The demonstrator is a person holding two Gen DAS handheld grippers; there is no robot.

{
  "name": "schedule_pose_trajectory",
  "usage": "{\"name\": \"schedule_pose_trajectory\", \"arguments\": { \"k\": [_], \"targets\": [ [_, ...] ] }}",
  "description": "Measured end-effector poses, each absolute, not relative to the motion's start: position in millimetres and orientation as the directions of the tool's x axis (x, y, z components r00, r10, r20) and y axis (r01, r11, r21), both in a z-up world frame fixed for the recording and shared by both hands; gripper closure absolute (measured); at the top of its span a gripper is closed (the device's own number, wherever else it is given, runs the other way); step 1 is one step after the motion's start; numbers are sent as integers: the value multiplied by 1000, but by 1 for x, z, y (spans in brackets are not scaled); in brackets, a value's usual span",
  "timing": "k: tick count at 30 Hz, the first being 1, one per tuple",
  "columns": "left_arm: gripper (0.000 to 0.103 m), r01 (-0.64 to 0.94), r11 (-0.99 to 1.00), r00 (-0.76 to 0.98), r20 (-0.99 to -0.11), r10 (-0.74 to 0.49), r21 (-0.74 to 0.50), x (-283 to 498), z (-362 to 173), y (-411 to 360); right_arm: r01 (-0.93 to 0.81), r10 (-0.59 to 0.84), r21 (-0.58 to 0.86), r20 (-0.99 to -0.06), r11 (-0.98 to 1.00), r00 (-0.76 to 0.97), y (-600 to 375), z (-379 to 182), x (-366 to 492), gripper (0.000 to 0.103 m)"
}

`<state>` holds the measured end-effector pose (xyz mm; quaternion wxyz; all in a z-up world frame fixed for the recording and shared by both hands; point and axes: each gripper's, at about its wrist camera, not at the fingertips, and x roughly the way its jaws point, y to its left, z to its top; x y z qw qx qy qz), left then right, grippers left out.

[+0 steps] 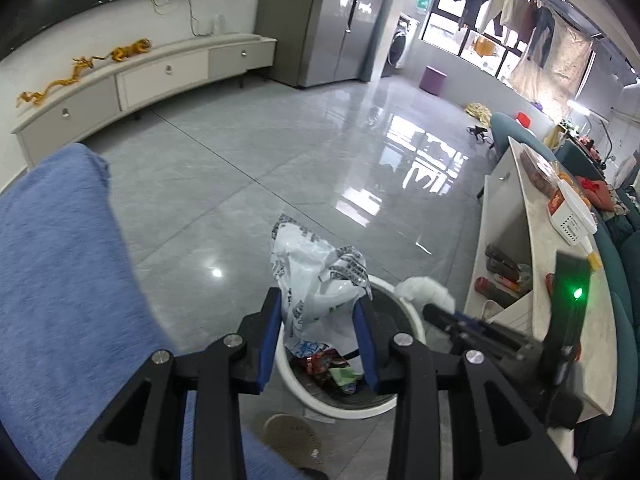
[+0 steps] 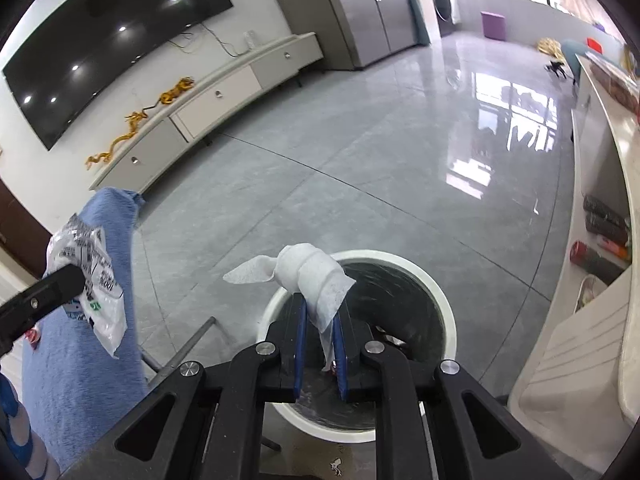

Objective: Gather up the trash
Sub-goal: 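Carry both items to the trash bin and open both tools to drop them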

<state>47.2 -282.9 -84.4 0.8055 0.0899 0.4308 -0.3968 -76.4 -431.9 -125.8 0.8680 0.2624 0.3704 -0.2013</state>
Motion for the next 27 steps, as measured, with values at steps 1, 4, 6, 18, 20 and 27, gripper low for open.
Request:
{"name": "schedule_pose_trajectory", "arguments": {
  "k": [1,4,6,18,20,27],
  "targets": [
    [66,718,666,305,-768,-563,-202,48,-86,-287,551,-155,309,-753,775,639,-434,-129,-77,90],
    [59,721,655,276,-775,-569,-224,51,-91,-302,572,-151,317,-766,757,625,-442,-138,-79,81],
    [55,724,646,255,-776,-577,-242,50,-93,-309,589,-158,315,-774,744,613,-447,-141,-81,69],
    [43,732,621,195,-787,-586,-281,46,-98,-322,634,-187,300,-790,713,584,-453,-144,-92,58],
    [41,729,622,192,-785,-588,-287,45,-97,-321,637,-192,297,-790,711,583,-453,-142,-94,57],
    [40,713,629,192,-777,-599,-309,45,-91,-324,651,-228,281,-780,705,583,-453,-132,-101,55]
  ]
}}
